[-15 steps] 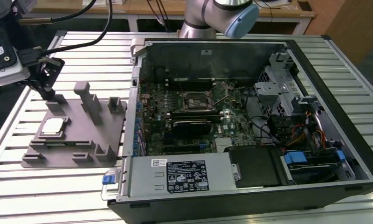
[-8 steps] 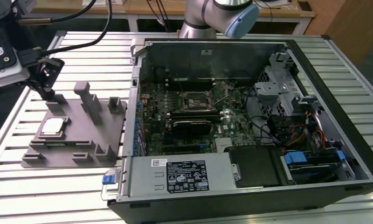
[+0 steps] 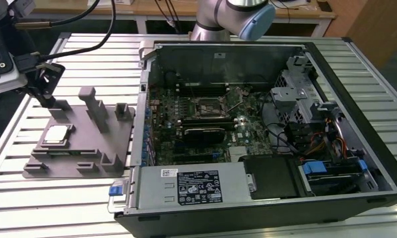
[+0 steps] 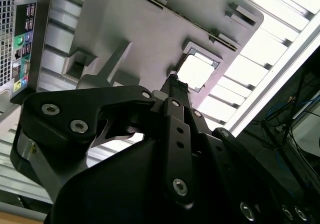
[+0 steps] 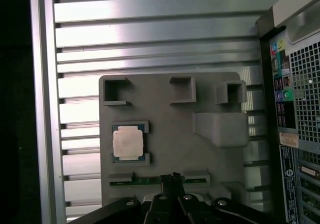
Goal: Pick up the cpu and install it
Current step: 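Pick up the cpu and move it towards the insertion slot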
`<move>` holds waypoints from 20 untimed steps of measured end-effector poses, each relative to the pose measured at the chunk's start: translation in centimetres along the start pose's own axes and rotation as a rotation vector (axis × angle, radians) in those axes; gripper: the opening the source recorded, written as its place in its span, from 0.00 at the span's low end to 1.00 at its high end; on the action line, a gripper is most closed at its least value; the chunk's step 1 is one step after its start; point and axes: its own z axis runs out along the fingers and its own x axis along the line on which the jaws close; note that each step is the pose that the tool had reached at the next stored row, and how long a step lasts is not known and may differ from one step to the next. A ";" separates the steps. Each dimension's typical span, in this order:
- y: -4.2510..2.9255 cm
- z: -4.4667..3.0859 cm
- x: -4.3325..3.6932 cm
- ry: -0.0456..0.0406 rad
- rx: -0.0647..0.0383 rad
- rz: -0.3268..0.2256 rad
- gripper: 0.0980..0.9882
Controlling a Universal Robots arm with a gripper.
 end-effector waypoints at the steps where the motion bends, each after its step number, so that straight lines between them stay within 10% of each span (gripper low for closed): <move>1: -0.01 0.04 0.09 0.0000 0.000 0.000 0.01; 20: 0.04 1.40 1.30 0.0000 0.000 0.000 0.01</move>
